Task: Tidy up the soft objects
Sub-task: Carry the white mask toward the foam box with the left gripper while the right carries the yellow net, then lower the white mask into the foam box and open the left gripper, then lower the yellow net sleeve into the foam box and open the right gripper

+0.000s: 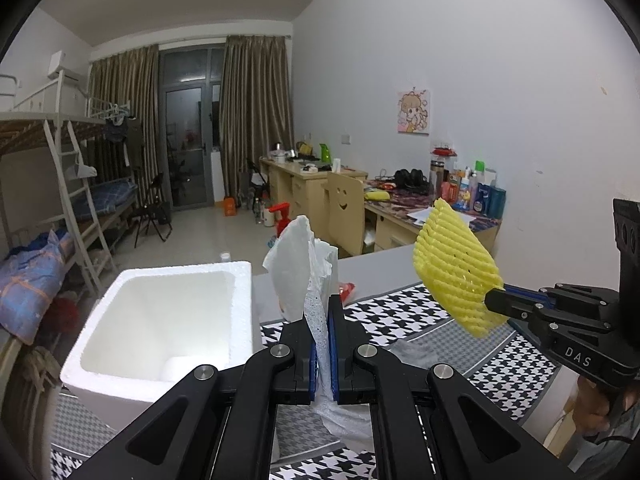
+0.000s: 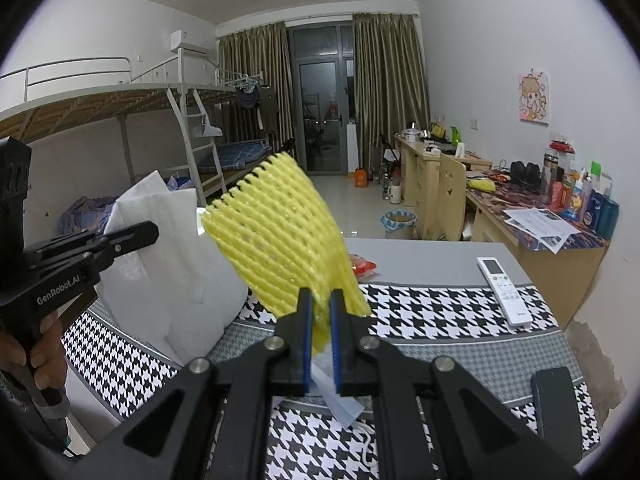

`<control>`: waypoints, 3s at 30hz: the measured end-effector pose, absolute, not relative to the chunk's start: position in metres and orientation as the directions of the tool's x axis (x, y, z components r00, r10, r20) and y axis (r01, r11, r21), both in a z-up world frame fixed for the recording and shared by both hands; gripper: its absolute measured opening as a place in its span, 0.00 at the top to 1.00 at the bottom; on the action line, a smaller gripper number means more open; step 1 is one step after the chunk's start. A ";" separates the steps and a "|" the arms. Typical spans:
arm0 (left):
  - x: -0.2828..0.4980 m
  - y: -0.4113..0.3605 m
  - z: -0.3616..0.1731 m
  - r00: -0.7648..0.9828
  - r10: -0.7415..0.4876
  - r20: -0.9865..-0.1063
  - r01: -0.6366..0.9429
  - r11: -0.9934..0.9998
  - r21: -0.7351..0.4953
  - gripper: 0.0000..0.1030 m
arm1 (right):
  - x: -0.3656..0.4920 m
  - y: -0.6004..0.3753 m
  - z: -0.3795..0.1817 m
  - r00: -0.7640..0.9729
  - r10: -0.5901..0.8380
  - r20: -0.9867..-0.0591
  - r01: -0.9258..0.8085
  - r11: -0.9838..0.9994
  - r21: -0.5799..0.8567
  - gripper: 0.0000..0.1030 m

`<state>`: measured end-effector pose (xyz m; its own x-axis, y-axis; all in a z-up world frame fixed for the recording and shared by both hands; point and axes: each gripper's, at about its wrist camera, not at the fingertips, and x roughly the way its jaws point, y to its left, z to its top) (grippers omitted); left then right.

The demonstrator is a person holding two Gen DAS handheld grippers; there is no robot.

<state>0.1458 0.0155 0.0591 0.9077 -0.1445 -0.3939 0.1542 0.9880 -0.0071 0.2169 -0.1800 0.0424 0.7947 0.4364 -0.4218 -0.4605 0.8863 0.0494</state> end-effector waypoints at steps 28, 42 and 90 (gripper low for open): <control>0.154 0.049 0.090 0.946 -0.007 -0.324 0.015 1.000 0.023 0.95 | 0.229 -0.138 0.063 0.763 0.508 -0.399 -0.530 0.846 0.063 0.90; 0.171 0.079 0.077 0.921 0.110 -0.374 -0.110 0.994 0.022 0.95 | 0.235 -0.109 0.063 0.726 0.549 -0.415 -0.579 0.813 0.062 0.90; 0.134 0.147 0.067 0.907 0.235 -0.349 -0.254 0.967 -0.007 0.01 | 0.238 -0.034 0.067 0.684 0.581 -0.441 -0.637 0.770 0.027 0.90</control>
